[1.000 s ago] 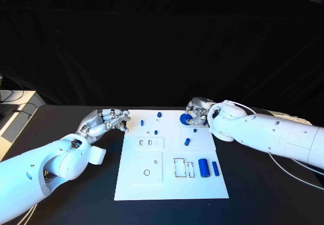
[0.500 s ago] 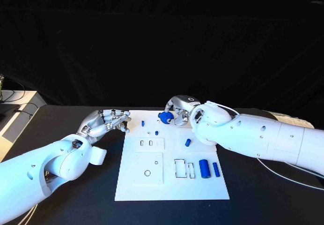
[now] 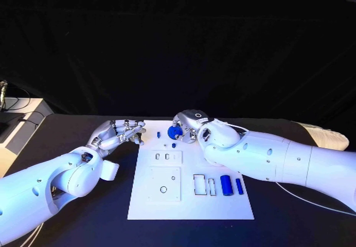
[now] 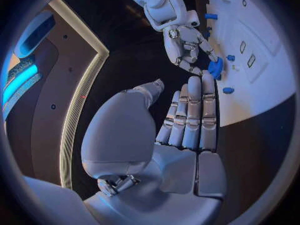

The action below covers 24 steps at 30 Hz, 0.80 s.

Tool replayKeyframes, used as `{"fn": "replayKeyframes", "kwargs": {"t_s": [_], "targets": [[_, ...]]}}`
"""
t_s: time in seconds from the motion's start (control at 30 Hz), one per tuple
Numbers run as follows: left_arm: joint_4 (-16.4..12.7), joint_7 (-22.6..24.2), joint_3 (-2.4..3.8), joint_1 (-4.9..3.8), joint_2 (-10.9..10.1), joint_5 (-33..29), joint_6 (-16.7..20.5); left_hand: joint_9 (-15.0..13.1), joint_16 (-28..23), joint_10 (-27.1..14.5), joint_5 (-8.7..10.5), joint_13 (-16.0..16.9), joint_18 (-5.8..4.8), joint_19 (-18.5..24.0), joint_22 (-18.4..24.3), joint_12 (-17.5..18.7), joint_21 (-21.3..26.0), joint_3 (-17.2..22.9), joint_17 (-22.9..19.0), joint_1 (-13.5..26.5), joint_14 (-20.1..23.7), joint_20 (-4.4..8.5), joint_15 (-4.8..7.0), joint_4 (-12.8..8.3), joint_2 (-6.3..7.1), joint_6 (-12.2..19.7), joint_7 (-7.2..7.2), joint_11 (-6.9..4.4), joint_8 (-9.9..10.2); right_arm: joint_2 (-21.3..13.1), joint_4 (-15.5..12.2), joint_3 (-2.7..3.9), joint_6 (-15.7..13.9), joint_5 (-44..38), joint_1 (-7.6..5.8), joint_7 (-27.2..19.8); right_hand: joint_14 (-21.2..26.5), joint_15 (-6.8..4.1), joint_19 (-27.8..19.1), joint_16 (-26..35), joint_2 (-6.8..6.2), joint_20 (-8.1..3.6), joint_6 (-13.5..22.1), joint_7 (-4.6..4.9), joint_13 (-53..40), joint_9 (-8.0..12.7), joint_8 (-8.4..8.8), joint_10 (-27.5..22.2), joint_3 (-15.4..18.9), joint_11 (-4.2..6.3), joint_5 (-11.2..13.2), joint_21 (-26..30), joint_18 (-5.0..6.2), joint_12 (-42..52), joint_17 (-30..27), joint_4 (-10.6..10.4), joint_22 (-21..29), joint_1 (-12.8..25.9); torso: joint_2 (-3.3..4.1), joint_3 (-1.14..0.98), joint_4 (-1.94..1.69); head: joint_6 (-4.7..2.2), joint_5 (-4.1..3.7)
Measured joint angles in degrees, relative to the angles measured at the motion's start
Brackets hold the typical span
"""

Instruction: Assemble the parts on the task board

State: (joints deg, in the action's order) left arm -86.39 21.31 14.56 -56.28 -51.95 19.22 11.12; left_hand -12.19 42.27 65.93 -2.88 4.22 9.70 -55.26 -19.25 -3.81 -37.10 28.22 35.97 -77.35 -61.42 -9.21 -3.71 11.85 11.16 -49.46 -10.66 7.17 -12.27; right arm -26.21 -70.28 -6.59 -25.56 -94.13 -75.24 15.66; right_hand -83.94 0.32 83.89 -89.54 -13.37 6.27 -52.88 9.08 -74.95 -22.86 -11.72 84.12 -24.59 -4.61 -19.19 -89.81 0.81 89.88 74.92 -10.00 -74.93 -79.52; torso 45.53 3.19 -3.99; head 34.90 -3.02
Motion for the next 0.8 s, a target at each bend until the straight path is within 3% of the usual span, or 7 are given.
{"fn": "replayKeyframes", "kwargs": {"t_s": [0.23,0.8], "targets": [[-0.05,-0.02,0.00,0.00,-0.13,0.00,0.00,-0.07,0.23,0.00,0.00,0.00,0.00,0.00,-0.07,0.00,0.00,0.16,0.00,0.00,0.00,0.00,0.00,-0.16,0.00,0.00,0.00,0.00,0.00,1.02,1.32,0.00,-0.71,-2.90,0.22,0.64,0.00,0.00,0.00,0.00,0.00,0.00,0.00,0.01,0.01,0.07,0.06,0.00,-0.12,0.00,0.03,0.00,0.00,0.00,0.00,0.10,0.00,0.00,0.11,0.03,-0.22,0.00,-0.02],[-0.13,-0.07,0.01,0.00,-0.20,-0.01,-0.01,-0.07,0.23,0.00,0.00,0.00,0.00,0.00,-0.06,0.00,0.00,0.16,0.00,0.00,0.00,0.00,0.00,-0.16,0.00,0.00,0.00,0.00,0.00,2.36,3.90,-0.02,-0.78,-6.19,0.59,1.03,0.00,0.00,0.00,0.00,-0.01,0.00,0.05,0.05,0.03,0.04,0.34,0.00,-0.27,0.00,0.25,0.00,0.00,0.00,0.00,0.26,0.02,-0.01,0.11,-0.03,-0.25,0.20,0.27]]}}
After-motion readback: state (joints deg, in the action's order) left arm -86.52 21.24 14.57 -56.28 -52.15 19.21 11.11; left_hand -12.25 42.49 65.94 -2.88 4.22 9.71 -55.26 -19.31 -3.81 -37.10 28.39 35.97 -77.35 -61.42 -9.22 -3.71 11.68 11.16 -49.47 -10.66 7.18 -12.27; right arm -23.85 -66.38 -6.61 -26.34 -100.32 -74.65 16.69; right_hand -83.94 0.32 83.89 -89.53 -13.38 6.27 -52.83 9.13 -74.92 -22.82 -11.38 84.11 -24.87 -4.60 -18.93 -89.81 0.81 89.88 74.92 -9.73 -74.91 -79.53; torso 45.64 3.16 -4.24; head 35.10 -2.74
